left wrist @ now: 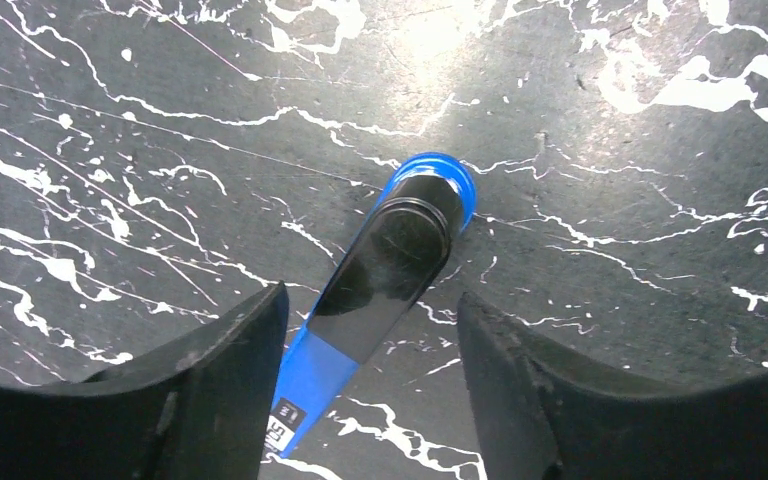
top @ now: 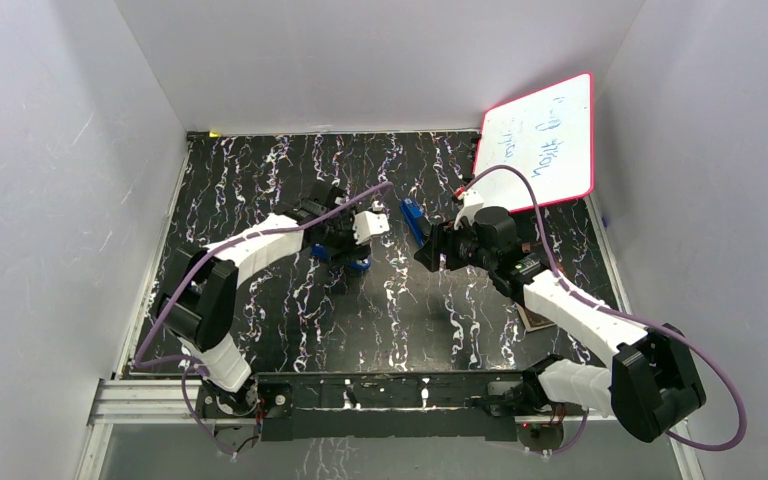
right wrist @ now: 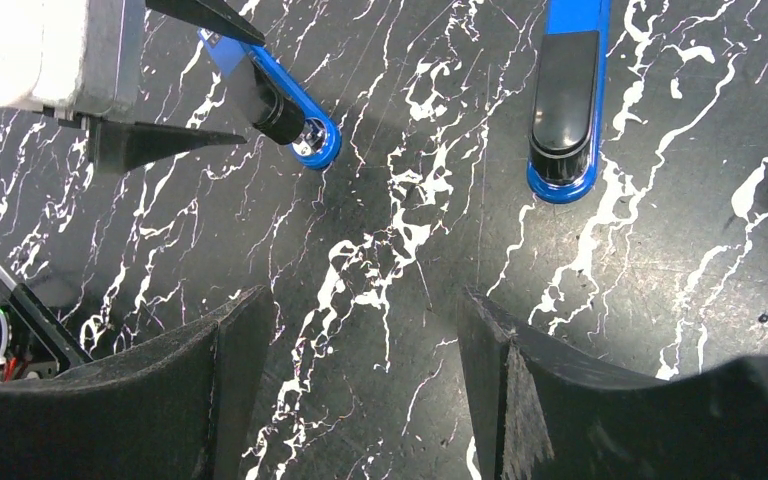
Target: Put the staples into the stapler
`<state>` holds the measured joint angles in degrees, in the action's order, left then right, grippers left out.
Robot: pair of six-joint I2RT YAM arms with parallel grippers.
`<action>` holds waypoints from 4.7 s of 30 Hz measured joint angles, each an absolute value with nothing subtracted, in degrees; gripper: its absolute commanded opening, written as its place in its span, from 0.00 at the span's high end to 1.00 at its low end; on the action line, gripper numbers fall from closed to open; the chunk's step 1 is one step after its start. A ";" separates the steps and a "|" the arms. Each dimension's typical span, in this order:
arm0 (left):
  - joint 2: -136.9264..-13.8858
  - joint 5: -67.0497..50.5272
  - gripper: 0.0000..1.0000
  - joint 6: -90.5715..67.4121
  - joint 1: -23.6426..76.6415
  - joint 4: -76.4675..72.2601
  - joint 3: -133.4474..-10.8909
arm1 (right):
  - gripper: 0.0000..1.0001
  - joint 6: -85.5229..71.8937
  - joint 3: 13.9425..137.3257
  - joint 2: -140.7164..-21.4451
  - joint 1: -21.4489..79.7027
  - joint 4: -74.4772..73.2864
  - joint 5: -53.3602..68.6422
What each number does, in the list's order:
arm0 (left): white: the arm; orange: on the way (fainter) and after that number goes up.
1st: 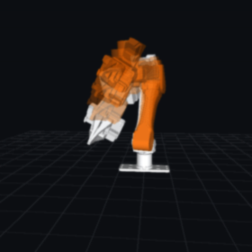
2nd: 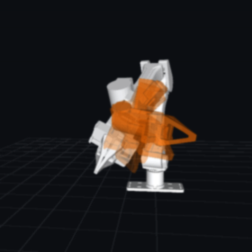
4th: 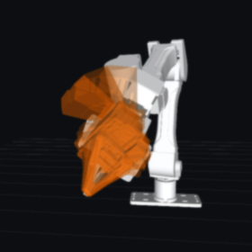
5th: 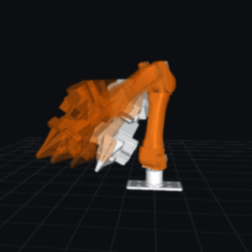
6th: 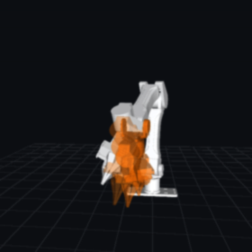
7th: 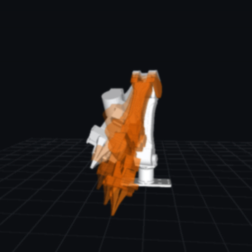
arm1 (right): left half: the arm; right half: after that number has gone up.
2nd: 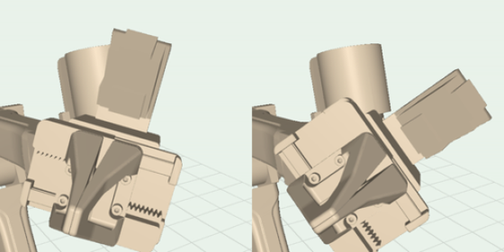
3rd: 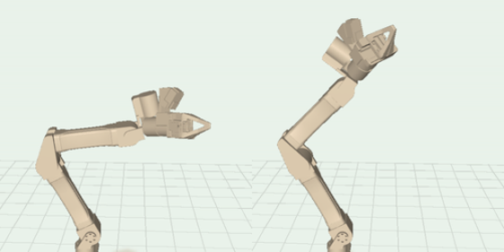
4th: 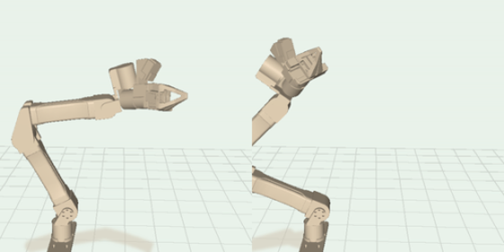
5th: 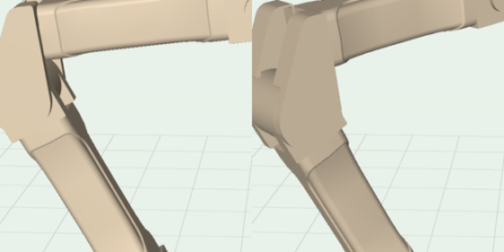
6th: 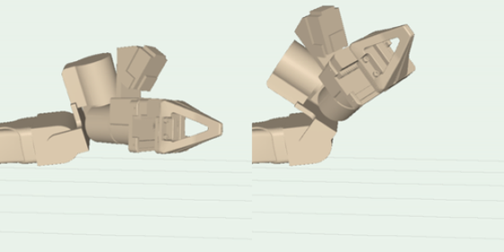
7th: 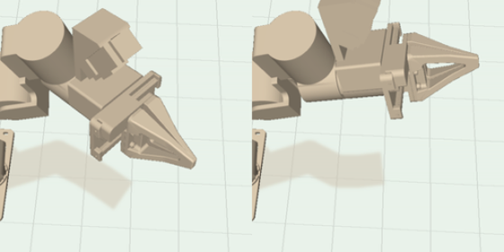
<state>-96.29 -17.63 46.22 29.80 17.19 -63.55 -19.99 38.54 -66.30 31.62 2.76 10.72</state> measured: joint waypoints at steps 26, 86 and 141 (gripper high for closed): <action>-103.81 -19.18 0.49 55.61 30.13 19.68 -66.52 | 0.24 -20.93 38.54 -66.48 31.62 2.68 10.94; -78.52 -23.11 1.00 -5.82 29.78 -23.20 -40.82 | 0.27 -37.26 40.93 -74.28 31.09 23.07 4.91; -81.38 -20.34 1.00 -9.26 36.25 -31.38 -40.12 | 0.58 -43.62 45.39 -85.41 33.93 25.65 7.84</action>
<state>-81.38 -20.34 -9.26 36.25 -31.38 -40.12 -43.62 45.39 -85.41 33.93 25.65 7.84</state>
